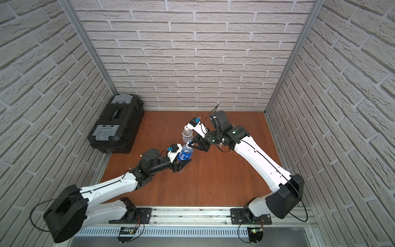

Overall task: Screw on the bottle caps
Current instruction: Screw the bottle cap onto the plastic bottle.

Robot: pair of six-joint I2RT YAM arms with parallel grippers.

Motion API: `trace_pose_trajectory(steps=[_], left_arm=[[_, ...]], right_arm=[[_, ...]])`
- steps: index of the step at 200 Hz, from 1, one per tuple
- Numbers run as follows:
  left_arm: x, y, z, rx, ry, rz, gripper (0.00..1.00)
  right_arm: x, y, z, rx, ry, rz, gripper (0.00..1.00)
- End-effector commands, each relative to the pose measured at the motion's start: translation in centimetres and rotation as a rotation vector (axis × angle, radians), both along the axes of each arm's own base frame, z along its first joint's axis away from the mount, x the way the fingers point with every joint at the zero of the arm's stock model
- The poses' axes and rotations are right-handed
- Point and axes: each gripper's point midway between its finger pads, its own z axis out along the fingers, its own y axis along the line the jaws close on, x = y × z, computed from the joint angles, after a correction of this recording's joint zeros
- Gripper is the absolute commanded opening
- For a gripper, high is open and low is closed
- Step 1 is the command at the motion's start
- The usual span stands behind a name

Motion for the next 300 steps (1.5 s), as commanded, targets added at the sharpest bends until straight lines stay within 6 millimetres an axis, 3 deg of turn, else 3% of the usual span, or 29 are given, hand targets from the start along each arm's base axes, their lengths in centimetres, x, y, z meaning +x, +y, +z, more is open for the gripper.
trace_pose_trajectory(steps=[1,28,46,89,114,146,201,243,300], left_arm=[[0.4,-0.4,7.0,-0.16,-0.225,0.042,0.6],[0.8,-0.4,6.5,-0.133,-0.227,0.075,0.6],[0.9,-0.5,5.8,-0.105,-0.223,0.077,0.6],[1.0,-0.6,3.8,-0.044,-0.2,0.076,0.6],[1.0,-0.4,2.4,-0.012,-0.166,0.053,0.59],[0.1,-0.1,2.0,-0.049,-0.101,-0.065,0.59],[-2.5,-0.5,2.0,-0.059,0.048,-0.356,0.59],[-2.9,-0.8,2.4,-0.04,0.06,-0.41,0.58],[-3.0,-0.6,2.6,-0.021,0.061,-0.416,0.58]], right_arm=[[0.4,0.5,-1.1,-0.011,0.034,-0.106,0.3],[0.5,0.7,-1.0,-0.018,0.025,-0.184,0.35],[0.2,1.0,-0.7,-0.017,0.016,-0.202,0.43],[0.8,-0.2,2.1,-0.006,-0.044,-0.291,0.59],[-0.2,-0.2,4.7,0.043,-0.115,-0.236,0.7],[-1.7,-1.5,5.3,0.008,-0.188,-0.118,0.8],[-4.3,-2.1,4.5,0.024,-0.346,0.23,0.8],[-4.4,-0.6,4.2,0.04,-0.297,0.384,0.73],[-4.5,-0.3,3.9,0.044,-0.235,0.46,0.64]])
